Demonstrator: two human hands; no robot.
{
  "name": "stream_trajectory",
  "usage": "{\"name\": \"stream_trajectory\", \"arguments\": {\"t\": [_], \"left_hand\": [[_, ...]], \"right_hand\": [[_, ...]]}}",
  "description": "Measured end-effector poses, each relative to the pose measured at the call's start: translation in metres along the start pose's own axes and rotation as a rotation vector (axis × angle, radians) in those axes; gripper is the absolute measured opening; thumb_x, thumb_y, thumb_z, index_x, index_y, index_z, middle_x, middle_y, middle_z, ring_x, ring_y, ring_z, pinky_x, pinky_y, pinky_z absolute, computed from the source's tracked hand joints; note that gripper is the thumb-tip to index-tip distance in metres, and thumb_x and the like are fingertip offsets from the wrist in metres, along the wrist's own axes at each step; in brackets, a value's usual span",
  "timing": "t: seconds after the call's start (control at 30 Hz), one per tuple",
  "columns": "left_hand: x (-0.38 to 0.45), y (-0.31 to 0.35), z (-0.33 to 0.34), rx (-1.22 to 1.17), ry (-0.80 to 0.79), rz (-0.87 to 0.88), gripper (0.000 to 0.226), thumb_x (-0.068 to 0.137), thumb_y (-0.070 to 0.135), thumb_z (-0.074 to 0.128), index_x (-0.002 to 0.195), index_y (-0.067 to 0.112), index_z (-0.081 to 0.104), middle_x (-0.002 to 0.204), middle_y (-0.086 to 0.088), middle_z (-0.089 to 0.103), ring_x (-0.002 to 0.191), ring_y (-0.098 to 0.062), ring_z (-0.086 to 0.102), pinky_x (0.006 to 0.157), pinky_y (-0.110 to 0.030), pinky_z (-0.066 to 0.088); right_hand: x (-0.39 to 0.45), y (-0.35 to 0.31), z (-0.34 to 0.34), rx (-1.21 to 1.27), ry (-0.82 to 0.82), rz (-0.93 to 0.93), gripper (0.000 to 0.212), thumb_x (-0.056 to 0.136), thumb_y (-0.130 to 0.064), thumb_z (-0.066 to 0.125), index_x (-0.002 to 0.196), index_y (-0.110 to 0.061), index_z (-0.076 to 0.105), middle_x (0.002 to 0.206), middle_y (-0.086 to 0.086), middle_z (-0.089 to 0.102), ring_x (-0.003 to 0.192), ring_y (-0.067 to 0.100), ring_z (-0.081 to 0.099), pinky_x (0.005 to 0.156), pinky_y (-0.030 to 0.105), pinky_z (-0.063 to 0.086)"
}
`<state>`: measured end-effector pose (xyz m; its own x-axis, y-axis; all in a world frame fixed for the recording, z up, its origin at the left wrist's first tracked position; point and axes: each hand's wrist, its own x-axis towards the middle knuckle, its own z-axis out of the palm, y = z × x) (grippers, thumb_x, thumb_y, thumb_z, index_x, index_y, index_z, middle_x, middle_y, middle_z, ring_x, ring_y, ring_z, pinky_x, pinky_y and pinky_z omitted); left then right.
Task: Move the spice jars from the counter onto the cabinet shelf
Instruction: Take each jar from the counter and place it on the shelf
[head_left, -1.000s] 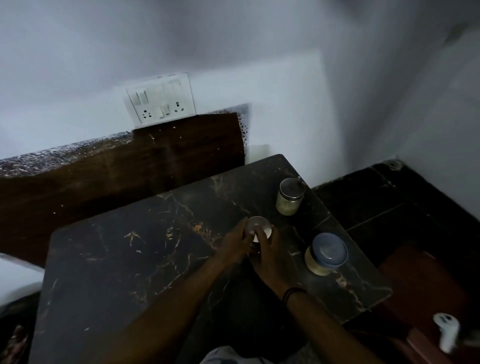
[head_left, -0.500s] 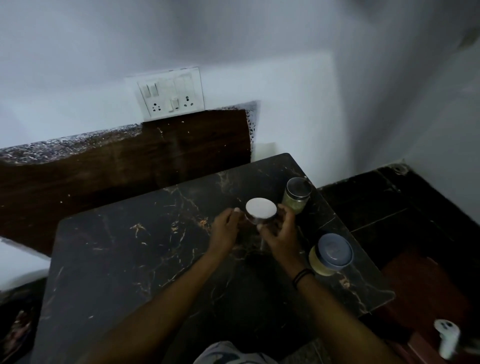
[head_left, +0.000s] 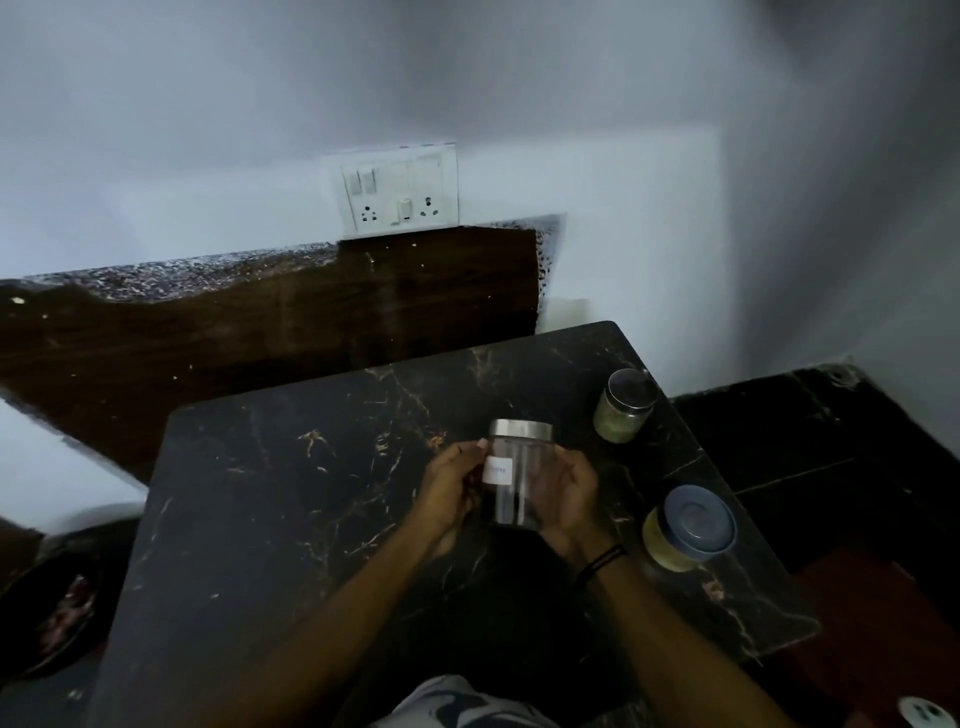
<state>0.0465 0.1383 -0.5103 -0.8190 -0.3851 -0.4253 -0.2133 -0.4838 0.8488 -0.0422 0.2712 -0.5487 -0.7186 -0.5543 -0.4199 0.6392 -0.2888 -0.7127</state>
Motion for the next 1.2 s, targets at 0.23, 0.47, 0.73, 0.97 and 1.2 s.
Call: {"name": "stream_trajectory", "arguments": {"t": [0.23,0.47,0.73,0.97,1.2], "left_hand": [[-0.005,-0.007,-0.015,-0.018,0.031,0.016,0.029,0.092,0.028,0.062,0.113,0.008,0.067,0.112,-0.014,0.074,0.104,-0.029,0.07,0.093,-0.046,0.056],[0.007,0.052,-0.011,-0.046,0.011,0.129,0.033,0.077,0.039,0.076,0.102,0.018,0.073,0.11,-0.012,0.075,0.095,-0.024,0.074,0.072,-0.031,0.059],[0.003,0.176,0.031,-0.158,0.001,0.386,0.048,0.075,0.029,0.075,0.115,0.006,0.065,0.111,-0.016,0.067,0.105,-0.032,0.059,0.096,-0.05,0.044],[-0.018,0.26,0.058,-0.219,-0.047,0.524,0.034,0.082,0.021,0.069,0.112,0.005,0.064,0.104,-0.013,0.07,0.097,-0.029,0.063,0.085,-0.044,0.05],[-0.036,0.347,0.083,-0.164,-0.071,0.706,0.008,0.086,0.024,0.069,0.093,0.019,0.069,0.09,0.0,0.075,0.091,-0.022,0.066,0.071,-0.031,0.05]], "right_hand": [[-0.003,0.006,0.009,-0.121,0.038,0.089,0.047,0.096,-0.042,0.04,0.115,-0.012,0.071,0.117,0.016,0.072,0.103,0.03,0.071,0.085,0.045,0.054],[-0.001,-0.044,0.058,-0.23,-0.036,-0.092,0.044,0.102,-0.04,0.036,0.122,-0.011,0.063,0.117,0.016,0.071,0.108,0.033,0.067,0.083,0.045,0.055],[-0.01,-0.135,0.148,-0.141,-0.164,-0.317,0.06,0.09,-0.035,0.048,0.137,0.001,0.047,0.134,0.031,0.055,0.122,0.047,0.053,0.106,0.064,0.036],[-0.027,-0.201,0.206,-0.147,-0.263,-0.475,0.057,0.088,-0.037,0.053,0.133,-0.003,0.053,0.128,0.025,0.063,0.117,0.042,0.059,0.104,0.059,0.041],[-0.037,-0.27,0.262,-0.238,-0.294,-0.697,0.03,0.1,-0.034,0.043,0.105,-0.025,0.071,0.109,0.007,0.074,0.1,0.023,0.071,0.075,0.036,0.057]]}}
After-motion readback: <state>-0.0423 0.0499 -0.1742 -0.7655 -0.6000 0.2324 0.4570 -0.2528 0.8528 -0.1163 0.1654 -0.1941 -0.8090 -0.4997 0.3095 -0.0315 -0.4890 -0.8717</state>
